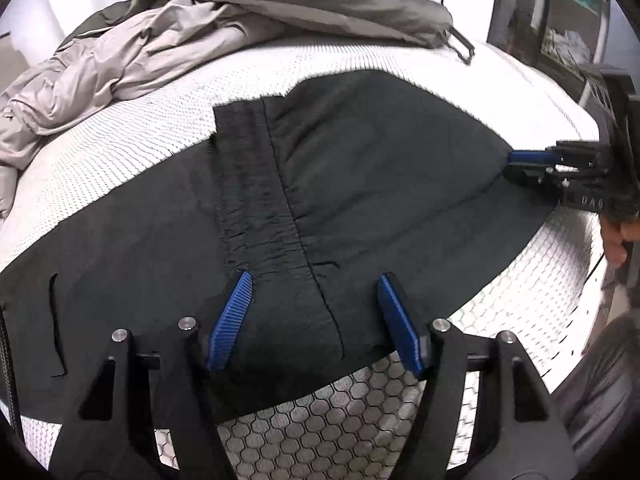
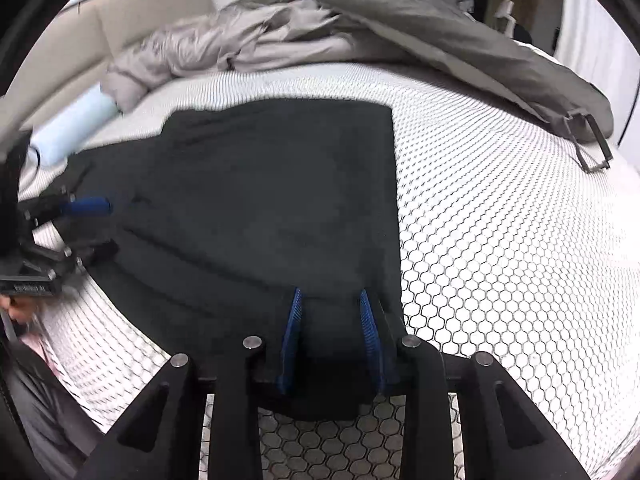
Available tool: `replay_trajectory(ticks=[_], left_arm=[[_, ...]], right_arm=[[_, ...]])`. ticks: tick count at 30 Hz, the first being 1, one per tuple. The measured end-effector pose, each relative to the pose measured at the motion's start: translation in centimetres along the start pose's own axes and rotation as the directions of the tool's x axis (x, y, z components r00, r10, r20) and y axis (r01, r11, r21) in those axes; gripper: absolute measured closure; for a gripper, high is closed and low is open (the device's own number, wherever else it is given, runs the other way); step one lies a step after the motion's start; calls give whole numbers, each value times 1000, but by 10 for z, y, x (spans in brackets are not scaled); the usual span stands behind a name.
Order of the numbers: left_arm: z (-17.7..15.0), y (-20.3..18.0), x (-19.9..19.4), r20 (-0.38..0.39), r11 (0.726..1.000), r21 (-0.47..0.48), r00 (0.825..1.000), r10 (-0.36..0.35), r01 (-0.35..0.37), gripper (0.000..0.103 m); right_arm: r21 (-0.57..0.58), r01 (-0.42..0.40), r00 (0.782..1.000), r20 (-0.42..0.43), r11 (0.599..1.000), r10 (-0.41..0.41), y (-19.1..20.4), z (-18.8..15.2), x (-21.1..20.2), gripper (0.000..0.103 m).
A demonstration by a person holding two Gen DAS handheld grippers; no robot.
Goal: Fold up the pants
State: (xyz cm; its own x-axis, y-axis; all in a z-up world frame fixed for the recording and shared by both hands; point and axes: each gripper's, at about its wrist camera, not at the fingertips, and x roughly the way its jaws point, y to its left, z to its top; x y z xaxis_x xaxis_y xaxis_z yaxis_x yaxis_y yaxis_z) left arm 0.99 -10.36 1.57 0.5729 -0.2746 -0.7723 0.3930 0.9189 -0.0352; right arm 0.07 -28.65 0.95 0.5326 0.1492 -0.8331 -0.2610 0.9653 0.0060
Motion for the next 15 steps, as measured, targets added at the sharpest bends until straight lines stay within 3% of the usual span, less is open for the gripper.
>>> replay_trajectory(ticks=[4, 9, 11, 14, 15], left_arm=[[26, -2, -3, 56, 1000, -11, 998, -12, 13, 39], [49, -13, 45, -45, 1000, 20, 999, -12, 13, 39], [44, -7, 48, -41, 999, 32, 999, -37, 38, 39], [40, 2, 42, -46, 998, 8, 997, -68, 68, 39], [38, 3, 40, -49, 998, 6, 996, -68, 69, 39]], right_arm=[[27, -102, 994, 48, 994, 101, 27, 19, 2, 71], [38, -192, 981, -20, 981, 193, 54, 40, 46, 70], [-7, -148, 988, -38, 989, 147, 59, 42, 52, 71], [-43, 42, 999, -30, 998, -43, 40, 37, 46, 71], [5, 23, 999, -33, 1000, -23, 25, 33, 42, 71]])
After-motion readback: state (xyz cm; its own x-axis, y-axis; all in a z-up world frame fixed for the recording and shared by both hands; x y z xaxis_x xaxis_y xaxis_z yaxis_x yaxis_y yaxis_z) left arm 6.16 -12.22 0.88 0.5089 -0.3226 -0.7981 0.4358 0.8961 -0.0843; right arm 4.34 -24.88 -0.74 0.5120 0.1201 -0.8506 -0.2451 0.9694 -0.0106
